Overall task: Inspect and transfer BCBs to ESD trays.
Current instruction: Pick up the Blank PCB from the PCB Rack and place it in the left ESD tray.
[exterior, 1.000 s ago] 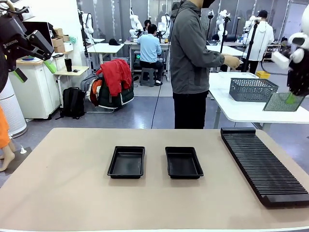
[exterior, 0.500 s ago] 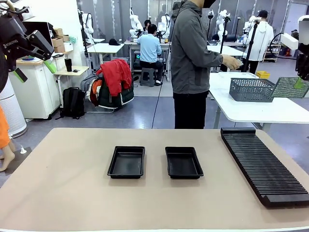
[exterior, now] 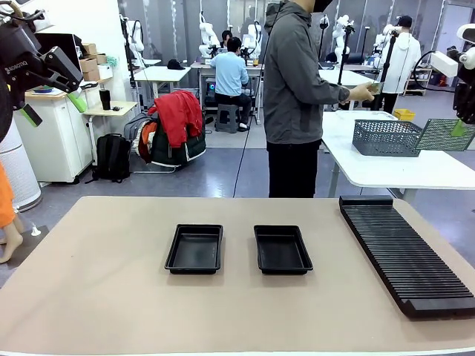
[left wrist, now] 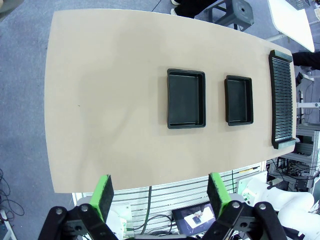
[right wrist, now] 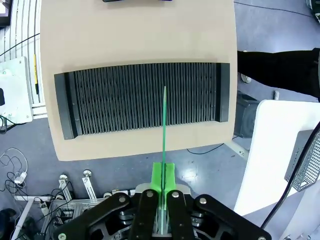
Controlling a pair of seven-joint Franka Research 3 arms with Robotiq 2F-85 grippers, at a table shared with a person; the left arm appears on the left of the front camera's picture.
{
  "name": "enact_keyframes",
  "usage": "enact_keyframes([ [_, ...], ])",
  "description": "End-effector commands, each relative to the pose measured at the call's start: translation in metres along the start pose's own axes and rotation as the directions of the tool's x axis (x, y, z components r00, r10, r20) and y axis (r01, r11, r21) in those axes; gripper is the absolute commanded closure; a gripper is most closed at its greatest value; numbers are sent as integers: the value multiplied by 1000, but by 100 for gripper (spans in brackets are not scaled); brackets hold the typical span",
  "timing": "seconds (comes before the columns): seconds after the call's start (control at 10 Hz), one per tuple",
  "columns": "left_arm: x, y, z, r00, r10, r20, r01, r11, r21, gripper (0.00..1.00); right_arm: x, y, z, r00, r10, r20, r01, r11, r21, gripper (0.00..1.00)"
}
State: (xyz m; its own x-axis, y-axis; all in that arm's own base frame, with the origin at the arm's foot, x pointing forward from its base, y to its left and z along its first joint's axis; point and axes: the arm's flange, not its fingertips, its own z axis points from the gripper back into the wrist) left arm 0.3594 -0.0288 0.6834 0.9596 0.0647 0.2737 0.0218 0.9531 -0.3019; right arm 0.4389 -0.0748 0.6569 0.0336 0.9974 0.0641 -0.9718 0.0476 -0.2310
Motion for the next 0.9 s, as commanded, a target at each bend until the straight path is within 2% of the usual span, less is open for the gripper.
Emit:
enact_keyframes([
  [0.0, 1, 1, 0, 1000, 2, 3, -2, 1000, -3, 0, 0, 3, -1, 1000, -1, -1, 1, 1000, 1, 100],
  [0.7, 1, 1, 0, 1000, 2, 3, -2, 1000, -3, 0, 0, 0, 0, 1000, 1, 0, -1, 1000, 0, 98],
  [0.8, 1, 1, 0, 1000, 2, 3, -2, 1000, -3, 0, 10, -4, 0, 998, -67, 16, 67, 998, 10, 98],
])
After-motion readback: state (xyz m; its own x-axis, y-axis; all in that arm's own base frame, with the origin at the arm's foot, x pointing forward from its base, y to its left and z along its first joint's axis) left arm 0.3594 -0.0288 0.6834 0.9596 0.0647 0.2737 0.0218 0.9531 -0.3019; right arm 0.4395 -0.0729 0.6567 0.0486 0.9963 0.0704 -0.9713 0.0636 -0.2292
